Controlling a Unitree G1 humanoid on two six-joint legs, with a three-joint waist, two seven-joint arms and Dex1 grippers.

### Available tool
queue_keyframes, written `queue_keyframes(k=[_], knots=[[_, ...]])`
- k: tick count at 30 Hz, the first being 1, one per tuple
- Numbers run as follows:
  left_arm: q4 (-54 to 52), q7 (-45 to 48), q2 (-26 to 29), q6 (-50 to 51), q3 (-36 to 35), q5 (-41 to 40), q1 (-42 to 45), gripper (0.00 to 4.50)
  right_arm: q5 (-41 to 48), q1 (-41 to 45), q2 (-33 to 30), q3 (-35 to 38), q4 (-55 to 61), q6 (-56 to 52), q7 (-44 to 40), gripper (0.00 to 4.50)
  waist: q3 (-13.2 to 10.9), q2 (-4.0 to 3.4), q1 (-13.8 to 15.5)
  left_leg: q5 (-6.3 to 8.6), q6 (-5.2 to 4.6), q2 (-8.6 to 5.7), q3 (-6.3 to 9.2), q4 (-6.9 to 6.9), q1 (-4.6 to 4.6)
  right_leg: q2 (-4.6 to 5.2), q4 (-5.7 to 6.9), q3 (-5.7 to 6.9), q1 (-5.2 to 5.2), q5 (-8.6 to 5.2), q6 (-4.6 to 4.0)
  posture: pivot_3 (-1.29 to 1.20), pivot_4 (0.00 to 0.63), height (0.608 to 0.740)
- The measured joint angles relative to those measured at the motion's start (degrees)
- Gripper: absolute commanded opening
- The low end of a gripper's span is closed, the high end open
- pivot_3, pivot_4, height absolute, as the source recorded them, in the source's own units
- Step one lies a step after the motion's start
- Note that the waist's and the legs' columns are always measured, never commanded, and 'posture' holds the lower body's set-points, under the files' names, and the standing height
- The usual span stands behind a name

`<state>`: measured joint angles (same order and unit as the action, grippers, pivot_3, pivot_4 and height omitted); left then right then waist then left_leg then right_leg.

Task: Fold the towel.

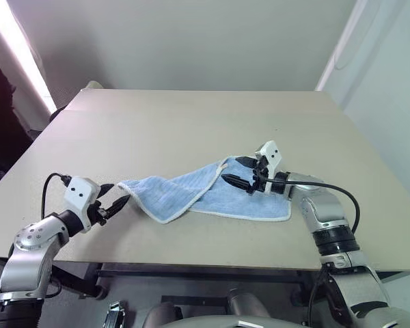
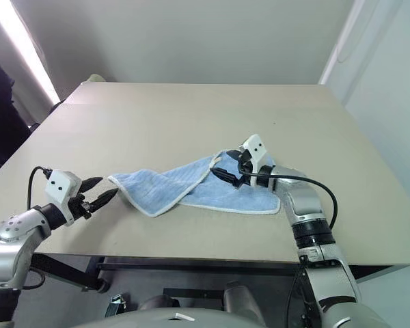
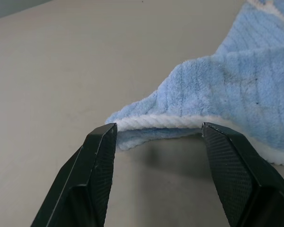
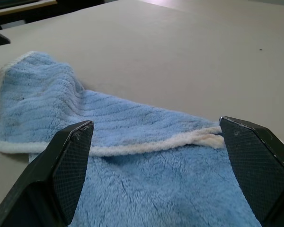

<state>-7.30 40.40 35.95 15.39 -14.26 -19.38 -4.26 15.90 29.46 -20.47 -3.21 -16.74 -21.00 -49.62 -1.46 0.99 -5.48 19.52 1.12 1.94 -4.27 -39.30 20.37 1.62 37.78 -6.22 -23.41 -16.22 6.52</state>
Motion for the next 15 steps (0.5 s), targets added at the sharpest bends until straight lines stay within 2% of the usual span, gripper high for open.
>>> queue_keyframes(k=[4, 8, 11, 15], knots=[[-1.26, -0.9, -2.91, 1.4, 0.84, -0.94, 0.57, 3.02, -0.08, 0.57, 0.31, -0.39, -0.11, 0.62, -0.18, 4.46, 0.0, 0.01, 0.1, 0.0, -0.01, -0.02, 0.01, 0.0, 0.02, 0.01, -0.06, 0.01, 0.03, 0.0, 0.0, 0.0, 0.0, 0.716], [-1.84, -1.73, -7.57, 2.78, 5.36, -1.38, 3.13, 3.02, 0.09, -0.74, 0.0, -0.43, 1.37, -0.76, -0.03, 4.46, 0.01, 0.02, 0.15, 0.01, -0.01, -0.07, 0.04, 0.0, 0.03, 0.01, -0.12, 0.04, 0.07, 0.0, 0.01, 0.0, 0.0, 0.716], [-1.73, -1.73, -9.14, 3.35, 8.71, -1.12, 5.34, 3.02, 0.11, -1.86, -1.37, -0.39, 2.38, -2.59, -0.01, 4.46, 0.01, 0.02, 0.11, 0.0, -0.01, -0.1, 0.05, 0.0, 0.02, -0.03, -0.12, 0.04, 0.07, 0.0, 0.0, 0.0, 0.0, 0.716], [-0.56, -0.02, -9.03, 4.47, 9.5, -1.8, 7.89, 3.02, 0.71, -2.22, -2.45, 0.78, 4.91, -5.18, 1.47, 4.46, 0.01, 0.01, -0.17, 0.0, 0.0, -0.09, 0.04, 0.0, 0.0, -0.11, -0.11, 0.03, 0.07, 0.01, -0.01, 0.0, 0.0, 0.716]])
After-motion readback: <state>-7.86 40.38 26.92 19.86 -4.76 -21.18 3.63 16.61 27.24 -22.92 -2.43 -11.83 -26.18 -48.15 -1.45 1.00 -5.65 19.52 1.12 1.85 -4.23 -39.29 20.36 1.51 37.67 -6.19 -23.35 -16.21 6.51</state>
